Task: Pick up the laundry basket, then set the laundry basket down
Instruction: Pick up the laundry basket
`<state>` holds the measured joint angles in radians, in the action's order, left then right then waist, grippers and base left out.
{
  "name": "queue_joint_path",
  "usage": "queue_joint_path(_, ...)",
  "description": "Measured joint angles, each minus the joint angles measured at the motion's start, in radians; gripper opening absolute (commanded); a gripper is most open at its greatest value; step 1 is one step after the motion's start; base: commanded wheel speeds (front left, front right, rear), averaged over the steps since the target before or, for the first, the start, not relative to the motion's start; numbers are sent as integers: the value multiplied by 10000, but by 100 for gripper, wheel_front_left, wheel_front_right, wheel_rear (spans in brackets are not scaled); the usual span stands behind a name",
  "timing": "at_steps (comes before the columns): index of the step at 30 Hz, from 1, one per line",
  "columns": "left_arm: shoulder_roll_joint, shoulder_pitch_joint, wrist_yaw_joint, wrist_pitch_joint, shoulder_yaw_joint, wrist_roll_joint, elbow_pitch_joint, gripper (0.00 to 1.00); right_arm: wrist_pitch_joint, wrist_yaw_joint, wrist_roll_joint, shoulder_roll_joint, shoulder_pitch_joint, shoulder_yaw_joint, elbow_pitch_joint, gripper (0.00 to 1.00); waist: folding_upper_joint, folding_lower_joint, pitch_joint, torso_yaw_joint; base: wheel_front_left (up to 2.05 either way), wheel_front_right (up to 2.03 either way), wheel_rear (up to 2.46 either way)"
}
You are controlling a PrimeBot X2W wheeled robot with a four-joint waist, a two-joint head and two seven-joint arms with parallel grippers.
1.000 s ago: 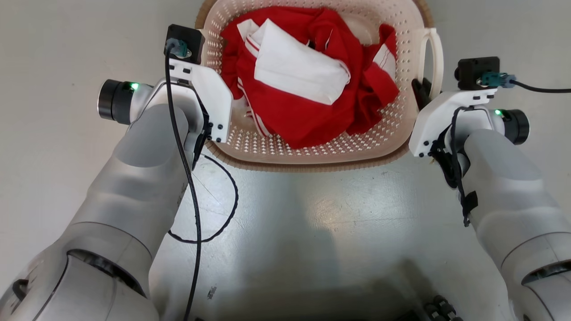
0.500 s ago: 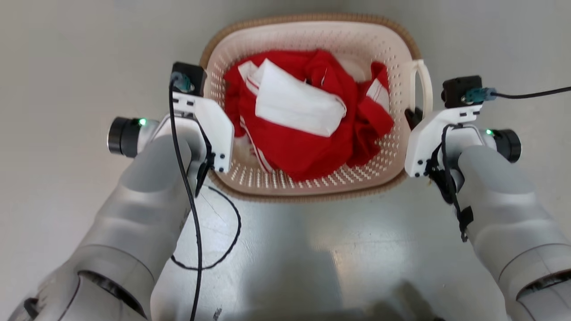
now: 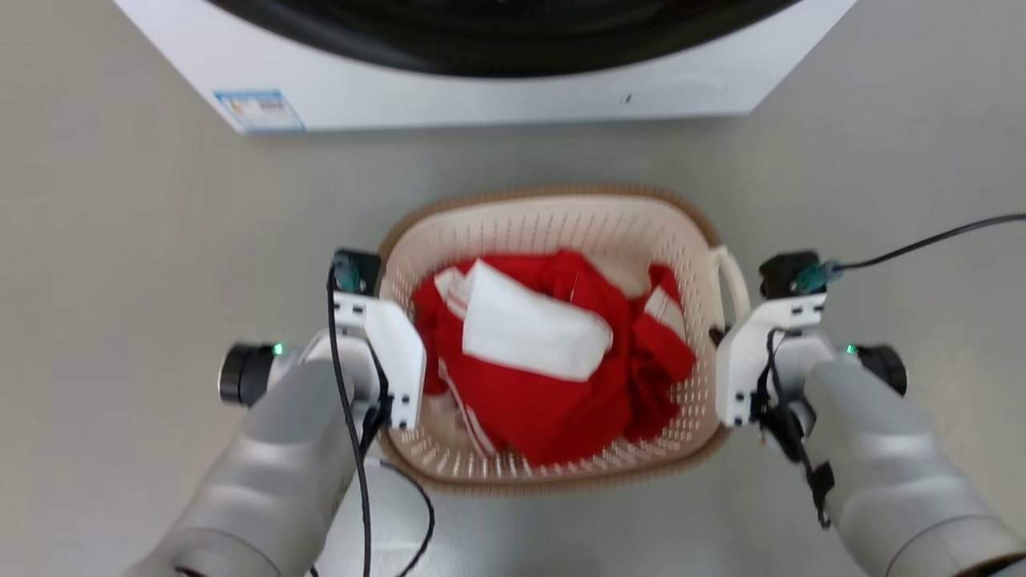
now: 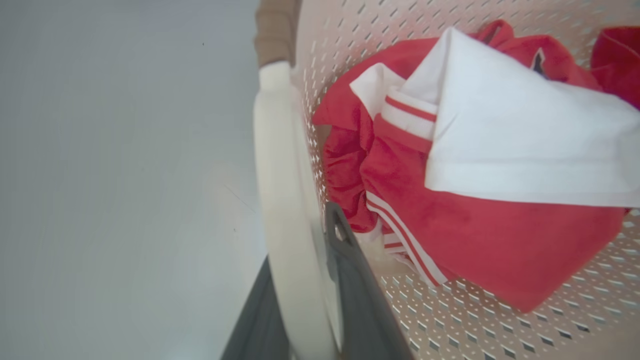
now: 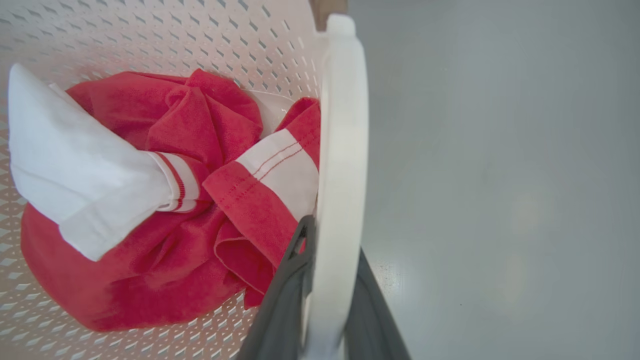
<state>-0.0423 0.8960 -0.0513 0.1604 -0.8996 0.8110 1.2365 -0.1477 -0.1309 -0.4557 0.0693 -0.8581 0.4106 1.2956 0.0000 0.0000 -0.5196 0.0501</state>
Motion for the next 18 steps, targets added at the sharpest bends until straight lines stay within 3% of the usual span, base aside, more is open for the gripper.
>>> queue_joint_path(18,-77,-2130,167,775,-587,934,-130,0,-1256,73,-1260,8,1944,1684,-508,0,0,0,3296,450,0,0,0)
